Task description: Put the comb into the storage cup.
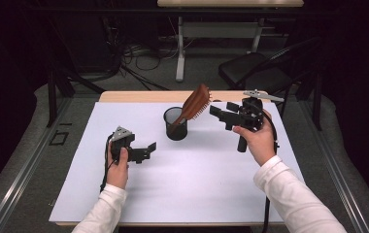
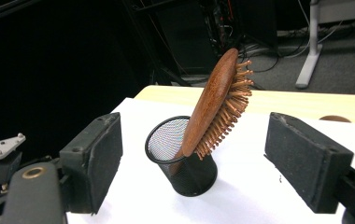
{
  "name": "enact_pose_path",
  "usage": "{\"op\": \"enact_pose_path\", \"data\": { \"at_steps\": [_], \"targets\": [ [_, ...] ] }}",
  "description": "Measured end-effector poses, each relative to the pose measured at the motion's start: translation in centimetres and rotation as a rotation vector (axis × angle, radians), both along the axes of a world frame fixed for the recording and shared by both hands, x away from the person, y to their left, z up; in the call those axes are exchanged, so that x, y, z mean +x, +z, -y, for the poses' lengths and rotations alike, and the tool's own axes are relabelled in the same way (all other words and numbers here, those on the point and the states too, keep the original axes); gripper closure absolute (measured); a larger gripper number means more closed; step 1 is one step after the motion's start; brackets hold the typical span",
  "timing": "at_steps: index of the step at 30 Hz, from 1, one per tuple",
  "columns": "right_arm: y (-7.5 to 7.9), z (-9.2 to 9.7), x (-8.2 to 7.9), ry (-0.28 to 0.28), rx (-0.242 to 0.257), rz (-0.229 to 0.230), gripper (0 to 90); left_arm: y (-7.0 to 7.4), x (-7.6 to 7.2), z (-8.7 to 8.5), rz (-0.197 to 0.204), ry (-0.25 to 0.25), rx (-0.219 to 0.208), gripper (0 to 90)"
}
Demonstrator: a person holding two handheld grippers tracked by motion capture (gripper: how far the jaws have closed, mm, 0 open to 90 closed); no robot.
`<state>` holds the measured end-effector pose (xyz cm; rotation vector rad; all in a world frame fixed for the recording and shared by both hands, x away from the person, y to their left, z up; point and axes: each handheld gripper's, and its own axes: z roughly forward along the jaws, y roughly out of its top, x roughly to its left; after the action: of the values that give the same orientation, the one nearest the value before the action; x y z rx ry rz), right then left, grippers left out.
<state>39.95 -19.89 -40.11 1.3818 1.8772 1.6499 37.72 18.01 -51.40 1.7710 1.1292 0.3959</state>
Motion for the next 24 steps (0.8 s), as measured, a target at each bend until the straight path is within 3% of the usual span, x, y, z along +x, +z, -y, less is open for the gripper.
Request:
{"op": "enact_pose_path", "data": {
  "at_steps": [6, 17, 24],
  "targets": [
    [-0.4, 0.3, -0.9, 0.007, -0.023, 0.037, 14.7, 0.0, 0.0, 0.0, 0.0, 0.0, 0.0, 2.3],
    [-1.7, 1.3, -2.4, 0.034, -0.033, 0.05, 13.5, 0.1, -0.1, 0.0, 0.003, -0.002, -0.004, 2.2],
    [-2.6, 1.7, -3.2, 0.045, -0.067, 0.067, 10.3, 0.3, -0.2, 0.0, 0.007, -0.01, -0.014, 2.2]
  ]
}}
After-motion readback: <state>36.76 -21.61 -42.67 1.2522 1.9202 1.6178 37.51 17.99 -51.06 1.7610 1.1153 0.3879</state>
